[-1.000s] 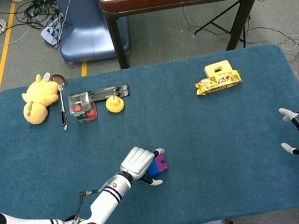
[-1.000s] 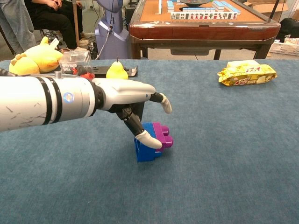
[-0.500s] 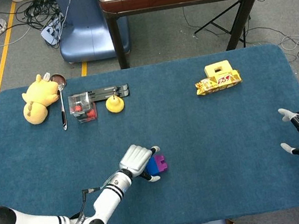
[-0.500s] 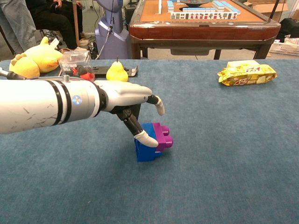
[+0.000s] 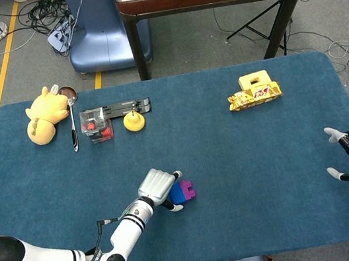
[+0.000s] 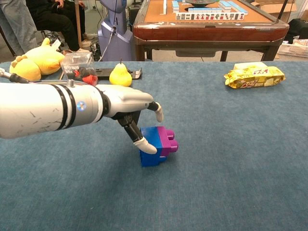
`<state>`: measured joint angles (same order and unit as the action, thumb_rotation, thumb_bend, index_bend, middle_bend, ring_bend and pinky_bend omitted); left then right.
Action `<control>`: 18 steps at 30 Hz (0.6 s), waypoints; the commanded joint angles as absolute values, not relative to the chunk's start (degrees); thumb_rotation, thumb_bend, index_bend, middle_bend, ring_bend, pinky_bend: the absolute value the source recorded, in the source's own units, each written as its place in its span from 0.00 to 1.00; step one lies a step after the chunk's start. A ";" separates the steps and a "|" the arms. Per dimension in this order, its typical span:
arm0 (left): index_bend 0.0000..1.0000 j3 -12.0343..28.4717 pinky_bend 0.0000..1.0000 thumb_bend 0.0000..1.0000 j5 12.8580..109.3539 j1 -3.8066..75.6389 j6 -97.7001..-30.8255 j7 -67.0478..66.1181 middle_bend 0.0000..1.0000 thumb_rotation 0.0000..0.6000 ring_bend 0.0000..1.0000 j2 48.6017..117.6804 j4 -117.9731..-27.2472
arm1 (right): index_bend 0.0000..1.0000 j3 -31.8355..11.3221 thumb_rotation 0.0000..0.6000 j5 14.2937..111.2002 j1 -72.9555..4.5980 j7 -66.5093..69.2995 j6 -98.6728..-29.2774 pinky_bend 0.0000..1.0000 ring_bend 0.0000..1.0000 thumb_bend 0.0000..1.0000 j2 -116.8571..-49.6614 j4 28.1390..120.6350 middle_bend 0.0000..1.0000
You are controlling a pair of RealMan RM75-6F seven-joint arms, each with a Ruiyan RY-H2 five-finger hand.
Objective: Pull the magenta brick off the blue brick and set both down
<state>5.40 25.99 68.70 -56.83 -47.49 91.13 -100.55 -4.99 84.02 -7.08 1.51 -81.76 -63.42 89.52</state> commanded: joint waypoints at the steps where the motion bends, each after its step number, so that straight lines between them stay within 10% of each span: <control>1: 0.24 5.31 1.00 0.00 25.86 68.93 -57.31 -47.65 1.00 0.58 0.91 91.50 -100.32 | 0.21 -4.96 1.00 84.01 -7.11 1.57 -81.70 0.44 0.27 0.00 -63.50 89.43 0.36; 18: 0.22 4.99 1.00 0.00 23.19 70.54 -59.40 -51.31 1.00 0.57 0.91 93.76 -98.69 | 0.21 -4.77 1.00 83.98 -7.04 2.26 -81.57 0.44 0.27 0.00 -63.90 88.69 0.36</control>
